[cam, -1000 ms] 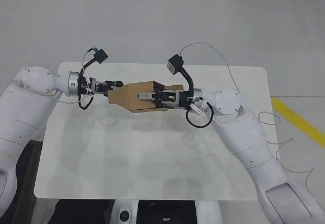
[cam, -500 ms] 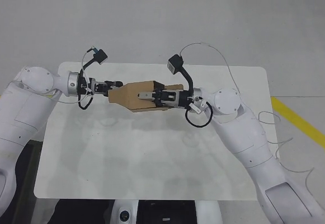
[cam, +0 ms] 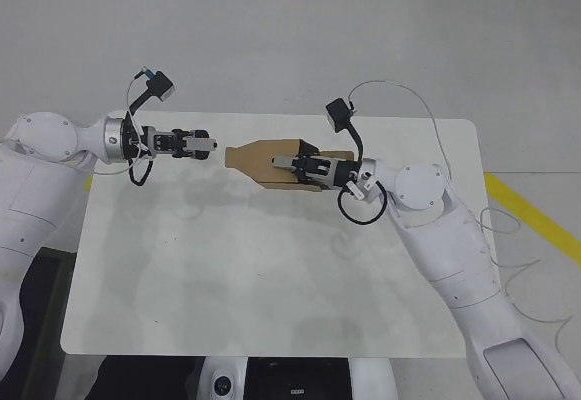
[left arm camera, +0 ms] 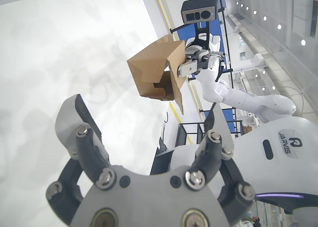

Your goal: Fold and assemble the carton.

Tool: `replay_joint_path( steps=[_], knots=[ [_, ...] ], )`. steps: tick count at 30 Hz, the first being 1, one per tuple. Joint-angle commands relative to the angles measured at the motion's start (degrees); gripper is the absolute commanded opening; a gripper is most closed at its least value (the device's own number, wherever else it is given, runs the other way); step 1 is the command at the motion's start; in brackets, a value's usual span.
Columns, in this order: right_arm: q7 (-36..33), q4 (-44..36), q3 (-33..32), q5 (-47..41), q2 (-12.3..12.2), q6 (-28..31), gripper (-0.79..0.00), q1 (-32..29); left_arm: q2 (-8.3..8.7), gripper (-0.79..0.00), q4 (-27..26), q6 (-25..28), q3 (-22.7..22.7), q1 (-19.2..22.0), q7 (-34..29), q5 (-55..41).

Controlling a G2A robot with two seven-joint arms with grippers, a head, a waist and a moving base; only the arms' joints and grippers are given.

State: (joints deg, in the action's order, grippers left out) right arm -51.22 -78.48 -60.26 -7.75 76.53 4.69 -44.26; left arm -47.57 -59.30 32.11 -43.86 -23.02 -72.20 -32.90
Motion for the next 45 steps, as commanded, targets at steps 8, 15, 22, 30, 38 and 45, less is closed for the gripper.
replay_joint_path(
  steps=[8,15,22,30,38,45],
  knots=[
    [0.4,0.05,1.41,-0.41,0.32,0.13,-0.785,0.97,0.17,0.0,-0.71,3.35,0.03,-0.97,4.82,11.25],
    [0.25,-0.04,1.34,-0.96,0.28,0.53,-0.785,1.03,0.09,0.0,-1.66,3.58,-0.7,-1.62,8.83,16.81],
    [-0.35,-0.56,1.57,-2.38,0.33,1.13,-0.785,1.05,0.09,0.0,-2.38,2.95,-1.56,-2.38,10.86,19.98],
    [-0.73,-0.57,2.25,-3.94,0.55,1.89,-0.785,1.42,-0.16,0.0,-3.16,3.26,-2.2,-2.96,10.0,19.6],
    [-0.46,-0.19,2.86,-5.45,0.83,2.88,-0.785,1.86,-0.26,0.0,-3.71,3.81,-3.08,-3.44,8.24,18.35],
    [-0.7,0.35,3.8,-7.91,1.26,4.28,-0.785,2.26,-0.38,0.0,-4.02,3.84,-3.69,-3.9,7.14,17.52]
  ],
)
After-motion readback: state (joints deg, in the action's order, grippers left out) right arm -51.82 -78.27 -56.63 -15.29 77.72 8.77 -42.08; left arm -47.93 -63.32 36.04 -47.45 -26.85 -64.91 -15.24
